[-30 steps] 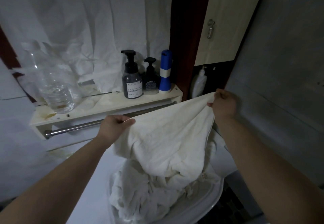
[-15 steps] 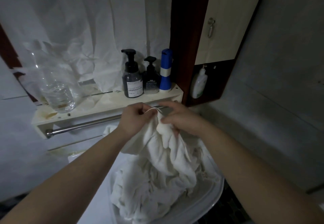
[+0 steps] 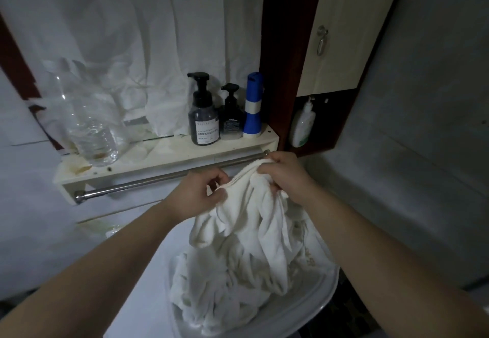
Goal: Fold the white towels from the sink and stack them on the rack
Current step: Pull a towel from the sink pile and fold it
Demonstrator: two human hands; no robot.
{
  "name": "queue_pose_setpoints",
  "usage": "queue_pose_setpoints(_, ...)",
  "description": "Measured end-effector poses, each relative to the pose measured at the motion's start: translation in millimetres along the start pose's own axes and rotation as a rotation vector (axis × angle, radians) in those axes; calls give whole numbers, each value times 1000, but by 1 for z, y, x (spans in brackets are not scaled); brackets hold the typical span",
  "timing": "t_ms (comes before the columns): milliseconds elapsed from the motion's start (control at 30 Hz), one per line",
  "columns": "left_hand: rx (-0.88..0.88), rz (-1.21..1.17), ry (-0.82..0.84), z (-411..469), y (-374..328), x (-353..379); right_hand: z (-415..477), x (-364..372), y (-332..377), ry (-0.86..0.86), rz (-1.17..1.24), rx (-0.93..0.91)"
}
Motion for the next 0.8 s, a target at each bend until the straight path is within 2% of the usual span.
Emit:
queue_pose_setpoints(133,-146,-105,-67,-5,14,4,3,-15,5,-61,52,8)
queue_pose_setpoints(267,-346,-58,-5,-27,47,8,9,-37,1,-133,194,33)
queue_pose_setpoints(367,-421,61,99,-39,63,11,14,-47,-3,-171,215,30)
queue_pose_setpoints(433,-545,110,89,-46,80,5,16,-57,-6,-225,228,33)
queue_pose_setpoints(533,-844,-196,-207,-70,105,-8,21,-78,-12,-326,225,31)
queue_pose_setpoints(600,-928,-383,-332,-77,109,-11,24,-85,-16,-360,151,34)
queue_pose_setpoints(700,-868,-663,-363,-66,102,-7,29,-90,-26,-396,91,53)
queue_pose_setpoints(800,-666,-893,-435,-55,92,-16,36,-96,-34,-428,105,95)
Point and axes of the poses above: each hand's wrist, its own z-axis towards the middle knuckle, its own x-axis out of the palm, y = z × x, the point moved 9 cm from there along z, towards the middle knuckle, and after that the axes turned 12 degrees about x, right-handed, at the moved point
